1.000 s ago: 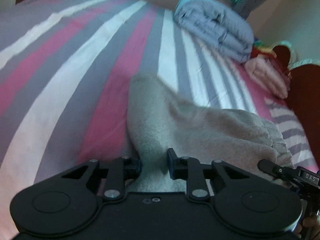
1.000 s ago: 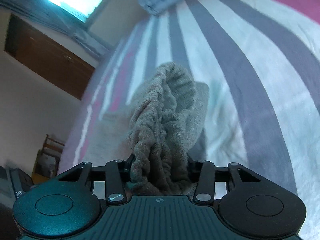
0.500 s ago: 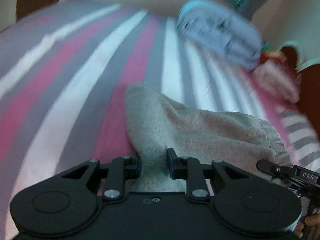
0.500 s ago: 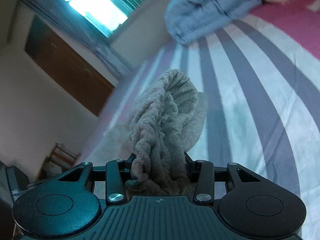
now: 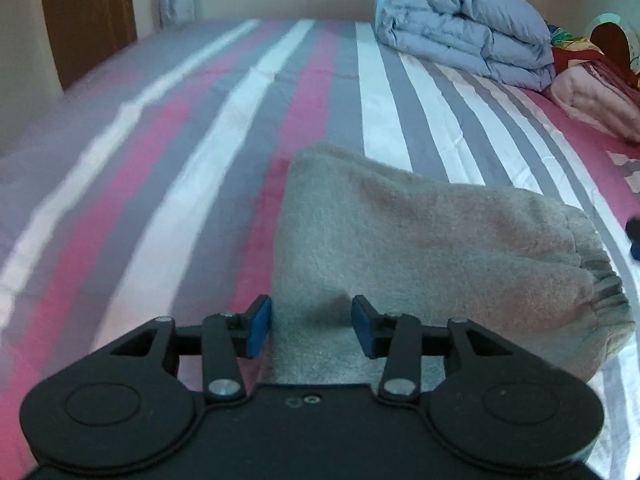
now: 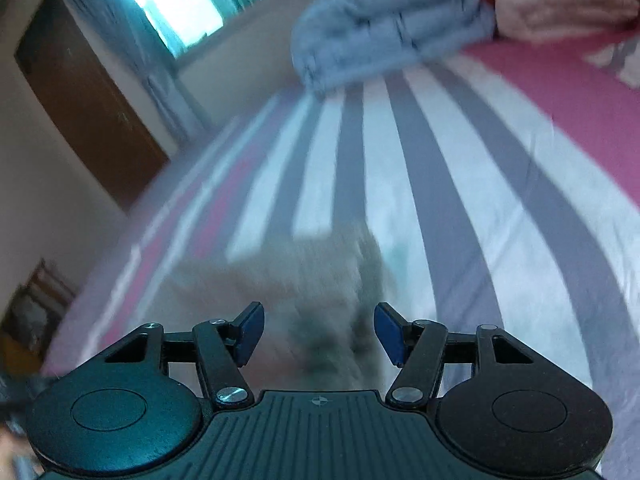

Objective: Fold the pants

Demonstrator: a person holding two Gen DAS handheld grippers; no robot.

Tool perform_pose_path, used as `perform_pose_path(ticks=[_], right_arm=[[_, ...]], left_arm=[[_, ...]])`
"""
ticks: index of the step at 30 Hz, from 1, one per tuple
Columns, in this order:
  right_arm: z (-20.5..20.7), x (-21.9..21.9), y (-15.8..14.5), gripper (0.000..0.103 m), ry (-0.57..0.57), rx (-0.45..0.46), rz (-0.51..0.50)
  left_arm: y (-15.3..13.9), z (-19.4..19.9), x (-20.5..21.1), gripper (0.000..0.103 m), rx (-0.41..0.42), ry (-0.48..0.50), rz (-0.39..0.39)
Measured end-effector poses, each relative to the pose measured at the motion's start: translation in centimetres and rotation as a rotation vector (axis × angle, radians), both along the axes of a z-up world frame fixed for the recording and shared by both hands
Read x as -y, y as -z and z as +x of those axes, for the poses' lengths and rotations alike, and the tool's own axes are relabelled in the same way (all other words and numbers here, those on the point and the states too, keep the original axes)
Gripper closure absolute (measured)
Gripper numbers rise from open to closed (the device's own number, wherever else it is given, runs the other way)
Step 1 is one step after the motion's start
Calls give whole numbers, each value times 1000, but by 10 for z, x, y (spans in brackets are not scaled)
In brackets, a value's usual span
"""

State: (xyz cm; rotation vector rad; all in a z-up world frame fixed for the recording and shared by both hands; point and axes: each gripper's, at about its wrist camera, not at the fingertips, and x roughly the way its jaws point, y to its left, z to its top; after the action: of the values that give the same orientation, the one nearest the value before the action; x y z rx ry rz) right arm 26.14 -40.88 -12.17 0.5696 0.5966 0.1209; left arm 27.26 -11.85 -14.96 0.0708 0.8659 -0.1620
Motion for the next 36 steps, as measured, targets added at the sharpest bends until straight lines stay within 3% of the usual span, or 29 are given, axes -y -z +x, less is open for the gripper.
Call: perform_pose_path(ticks=[6,9,12,14,16,18,20,22,25,26,28,31,36], right_arm=[[7,-48,-21,42,-40,56,-178],[10,-64,-2,42,-68,13,-205],[4,-79,37,42,-89,-41,-298],[-4,-79,60,42,-91,-77,-311],[-10,-78,74,42,-88,-87,-327],[-8,-78,73,42,-92,-91,-342],[-11,-75,60,42,-72,-85,-303],[-23,-68,40,41,-31,-43,-229],[-42,-63,18,7,37,-10,-189],[-51,-62,14,4,54,1,-174],[-63,-63,9,3,34,-15,-122],[-76,-64,9,2,44,-116,-54],[-109,-64,-9,2,69,-147,7]], left_arm=[[-19,-20,12,58,58,46,14],[-12,-28,23,51,66,81,39],[15,-35,32,50,-2,110,72],[32,-43,36,49,15,136,110],[31,-48,39,49,42,147,138],[22,-48,33,49,16,127,109],[10,-50,22,44,-1,99,69],[-1,-57,13,31,17,74,70],[-14,-69,4,27,30,55,77],[-17,-73,1,26,21,52,73],[-21,-82,-4,23,-4,37,63],[-31,-99,-11,22,-24,37,54],[-55,-139,-15,14,19,42,39]])
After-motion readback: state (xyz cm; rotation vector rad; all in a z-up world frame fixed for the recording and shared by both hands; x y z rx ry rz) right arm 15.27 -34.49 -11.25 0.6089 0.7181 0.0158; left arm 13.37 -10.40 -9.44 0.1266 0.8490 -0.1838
